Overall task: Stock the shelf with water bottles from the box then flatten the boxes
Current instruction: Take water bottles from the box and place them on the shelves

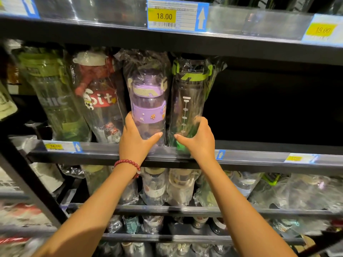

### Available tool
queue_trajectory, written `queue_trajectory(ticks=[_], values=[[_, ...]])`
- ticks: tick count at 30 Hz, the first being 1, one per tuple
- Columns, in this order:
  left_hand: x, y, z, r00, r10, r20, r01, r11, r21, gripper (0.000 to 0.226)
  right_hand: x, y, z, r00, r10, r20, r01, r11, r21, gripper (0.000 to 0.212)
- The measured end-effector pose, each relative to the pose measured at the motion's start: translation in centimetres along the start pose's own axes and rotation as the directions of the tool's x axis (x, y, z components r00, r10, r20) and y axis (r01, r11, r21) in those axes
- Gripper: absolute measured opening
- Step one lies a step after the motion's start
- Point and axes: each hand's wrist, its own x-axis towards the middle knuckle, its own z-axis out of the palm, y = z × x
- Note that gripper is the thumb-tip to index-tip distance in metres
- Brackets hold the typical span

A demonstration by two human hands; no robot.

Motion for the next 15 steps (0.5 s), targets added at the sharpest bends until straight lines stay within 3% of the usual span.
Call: queue_trajectory(ticks=[10,13,15], values=[[0.1,2.5,-1.3,0.984,-0.156,0.082,0.143,0.980,0.140,0.090,0.0,1.3,-1.5,0.989,-0.066,0.132,0.054,0.994,0.094,0.073],[-1.8,3.9,-2.7,0.981,-0.192,-0.003,0.190,0.967,0.169,0.097,-1.4,2.0,-3.1,0.991,-0.063,0.118,0.060,0.998,0.027,0.073],[-4.7,4.9,-3.6,0.977,-0.198,-0.076,0.210,0.949,0.234,0.094,-3.2,2.2,-4.1,0.985,-0.154,0.079,0.155,0.988,-0.017,0.064]])
